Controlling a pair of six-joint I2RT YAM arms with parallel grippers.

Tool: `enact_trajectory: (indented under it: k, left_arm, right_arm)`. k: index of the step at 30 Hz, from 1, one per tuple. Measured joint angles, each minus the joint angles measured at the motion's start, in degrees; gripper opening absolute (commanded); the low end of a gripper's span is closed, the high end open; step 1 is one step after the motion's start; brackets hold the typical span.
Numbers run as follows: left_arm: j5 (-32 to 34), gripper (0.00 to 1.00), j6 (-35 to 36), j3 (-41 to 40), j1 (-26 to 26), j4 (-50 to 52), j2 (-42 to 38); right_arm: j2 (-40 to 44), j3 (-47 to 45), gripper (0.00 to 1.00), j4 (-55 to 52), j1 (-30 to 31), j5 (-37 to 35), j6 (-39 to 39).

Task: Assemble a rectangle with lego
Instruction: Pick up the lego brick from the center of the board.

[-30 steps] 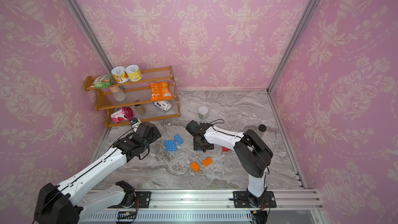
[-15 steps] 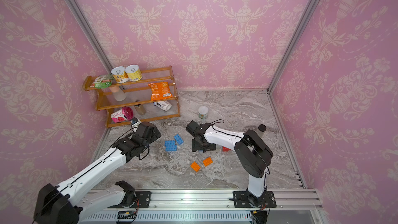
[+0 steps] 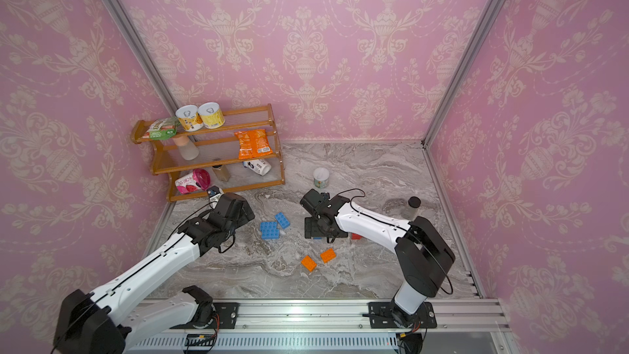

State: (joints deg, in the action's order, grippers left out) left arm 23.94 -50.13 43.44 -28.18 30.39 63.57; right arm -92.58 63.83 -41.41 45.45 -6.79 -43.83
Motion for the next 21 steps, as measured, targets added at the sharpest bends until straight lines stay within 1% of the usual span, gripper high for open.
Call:
enact_trajectory:
  k: [6,10,14,18,21]
  left_arm:
    - [-5.73,0.93,3.54,5.16,0.00,0.63,9.68]
    - [-9.60,0.92,4.70,7.13,-0.02,0.50,14.75]
    - [-11.87,0.93,4.87,7.21,-0.13,0.52,16.61]
    - [-12.33,0.93,4.87,7.21,-0.13,0.50,16.74]
    - [-12.33,0.93,4.87,7.21,-0.13,0.50,16.74]
  right_arm:
    - [4.72,-5.97,1.00,1.14,0.00,-0.04,-1.31]
    - [7.30,-9.03,1.00,1.95,0.02,-0.04,-1.95]
    - [9.11,-11.65,1.00,2.14,0.02,-0.02,-3.23]
    - [9.20,-13.46,1.00,2.14,0.50,0.00,-5.27]
    - [8.39,-13.68,1.00,2.45,1.97,0.00,-6.95]
